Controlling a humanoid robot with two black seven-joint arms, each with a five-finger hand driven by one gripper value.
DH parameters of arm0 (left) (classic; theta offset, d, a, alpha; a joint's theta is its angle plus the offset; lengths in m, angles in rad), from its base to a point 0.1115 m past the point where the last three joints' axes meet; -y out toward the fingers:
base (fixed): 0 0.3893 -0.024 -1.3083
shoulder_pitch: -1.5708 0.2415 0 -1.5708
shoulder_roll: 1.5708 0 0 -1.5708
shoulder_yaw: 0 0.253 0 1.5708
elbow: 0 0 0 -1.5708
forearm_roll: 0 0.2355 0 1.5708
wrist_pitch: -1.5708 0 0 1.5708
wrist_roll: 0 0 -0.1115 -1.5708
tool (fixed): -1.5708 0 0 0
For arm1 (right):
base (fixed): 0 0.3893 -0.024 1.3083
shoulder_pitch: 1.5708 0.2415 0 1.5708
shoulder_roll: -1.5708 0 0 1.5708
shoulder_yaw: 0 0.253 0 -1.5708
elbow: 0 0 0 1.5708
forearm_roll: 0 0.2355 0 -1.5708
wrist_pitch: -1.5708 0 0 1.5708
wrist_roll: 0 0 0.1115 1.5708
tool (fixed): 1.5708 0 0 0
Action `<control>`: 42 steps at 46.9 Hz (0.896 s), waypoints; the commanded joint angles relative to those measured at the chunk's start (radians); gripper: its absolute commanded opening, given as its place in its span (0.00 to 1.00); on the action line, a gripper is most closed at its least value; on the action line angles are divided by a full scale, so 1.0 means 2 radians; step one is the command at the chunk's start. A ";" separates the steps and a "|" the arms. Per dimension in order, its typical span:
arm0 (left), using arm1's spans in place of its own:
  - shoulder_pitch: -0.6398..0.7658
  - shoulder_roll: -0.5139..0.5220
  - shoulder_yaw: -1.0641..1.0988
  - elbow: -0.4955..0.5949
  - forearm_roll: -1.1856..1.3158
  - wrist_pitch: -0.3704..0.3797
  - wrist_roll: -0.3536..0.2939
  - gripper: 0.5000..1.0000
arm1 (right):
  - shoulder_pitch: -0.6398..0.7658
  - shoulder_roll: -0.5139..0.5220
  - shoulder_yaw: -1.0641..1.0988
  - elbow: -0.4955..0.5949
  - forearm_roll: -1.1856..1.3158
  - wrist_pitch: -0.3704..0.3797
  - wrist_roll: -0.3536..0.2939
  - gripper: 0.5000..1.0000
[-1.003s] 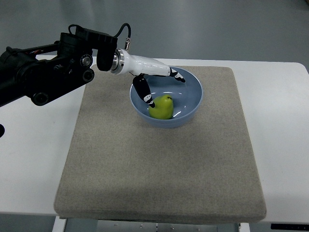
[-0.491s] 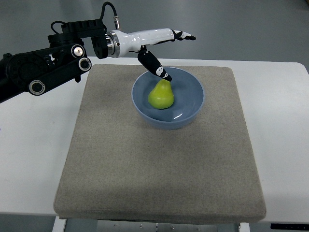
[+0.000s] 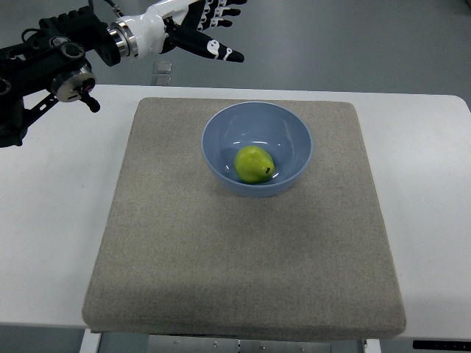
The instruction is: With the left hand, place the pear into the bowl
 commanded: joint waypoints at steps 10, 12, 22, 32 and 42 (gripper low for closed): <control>0.041 0.018 -0.012 0.045 -0.126 -0.009 0.001 0.99 | 0.000 0.000 0.000 0.000 0.000 0.000 0.000 0.85; 0.053 0.019 -0.025 0.048 -0.131 -0.009 0.001 0.99 | 0.000 0.000 0.000 0.000 0.000 0.000 0.000 0.85; 0.086 0.037 -0.066 0.091 -0.193 -0.097 0.010 0.99 | 0.000 0.000 0.000 0.000 0.000 0.000 0.000 0.85; 0.105 0.033 -0.076 0.149 -0.296 -0.186 0.063 0.99 | 0.000 0.000 0.000 0.000 0.000 0.000 0.000 0.85; 0.140 0.020 -0.130 0.158 -0.324 -0.195 0.132 0.99 | 0.000 0.000 0.000 0.000 0.000 0.000 0.000 0.85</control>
